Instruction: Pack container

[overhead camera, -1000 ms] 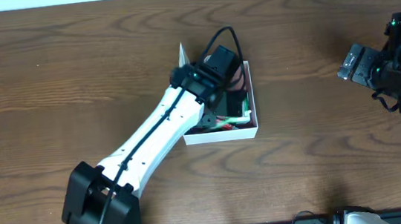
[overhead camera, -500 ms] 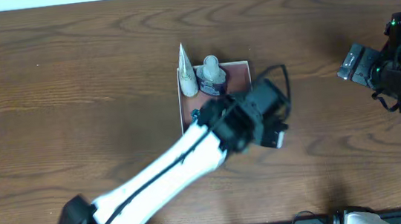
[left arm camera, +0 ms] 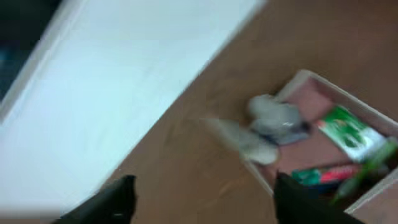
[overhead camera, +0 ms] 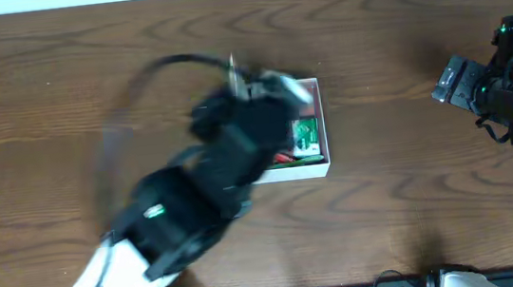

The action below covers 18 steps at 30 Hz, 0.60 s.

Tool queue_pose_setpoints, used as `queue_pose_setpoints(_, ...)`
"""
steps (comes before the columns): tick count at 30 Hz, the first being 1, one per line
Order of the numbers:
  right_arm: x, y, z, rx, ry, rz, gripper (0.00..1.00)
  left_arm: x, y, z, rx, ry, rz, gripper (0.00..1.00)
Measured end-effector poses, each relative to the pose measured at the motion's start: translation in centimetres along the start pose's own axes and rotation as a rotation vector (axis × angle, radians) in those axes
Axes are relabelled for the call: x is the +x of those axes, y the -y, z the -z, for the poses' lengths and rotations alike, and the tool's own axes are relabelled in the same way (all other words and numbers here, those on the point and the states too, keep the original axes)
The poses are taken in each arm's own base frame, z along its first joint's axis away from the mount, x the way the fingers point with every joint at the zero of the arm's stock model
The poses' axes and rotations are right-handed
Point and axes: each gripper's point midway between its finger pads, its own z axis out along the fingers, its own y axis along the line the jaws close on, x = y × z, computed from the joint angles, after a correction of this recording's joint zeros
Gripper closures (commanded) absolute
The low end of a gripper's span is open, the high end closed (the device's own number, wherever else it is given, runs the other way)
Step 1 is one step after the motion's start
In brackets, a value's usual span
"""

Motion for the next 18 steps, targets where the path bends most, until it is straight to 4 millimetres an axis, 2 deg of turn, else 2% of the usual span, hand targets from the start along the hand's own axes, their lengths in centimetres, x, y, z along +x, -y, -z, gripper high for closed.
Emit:
queue_pose_setpoints(2, 0.0, 0.0, 0.0, 0.0, 0.0, 0.0, 0.01, 1.4, -4.2, 2.2, -0.081, 0.012, 0.183, 0.21)
queue_pose_setpoints(5, 0.0, 0.0, 0.0, 0.0, 0.0, 0.0, 0.01, 3.3, -7.9, 4.9, -0.16, 0.031, 0.328, 0.18)
queue_pose_setpoints(8, 0.0, 0.0, 0.0, 0.0, 0.0, 0.0, 0.01, 5.3, -10.2, 7.5, -0.205, 0.046, 0.422, 0.15)
queue_pose_setpoints(11, 0.0, 0.0, 0.0, 0.0, 0.0, 0.0, 0.01, 6.8, -10.1, 9.1, -0.164, 0.041, 0.435, 0.15)
queue_pose_setpoints(18, 0.0, 0.0, 0.0, 0.0, 0.0, 0.0, 0.01, 8.6, -6.6, 10.7, 0.044, 0.015, 0.401, 0.16)
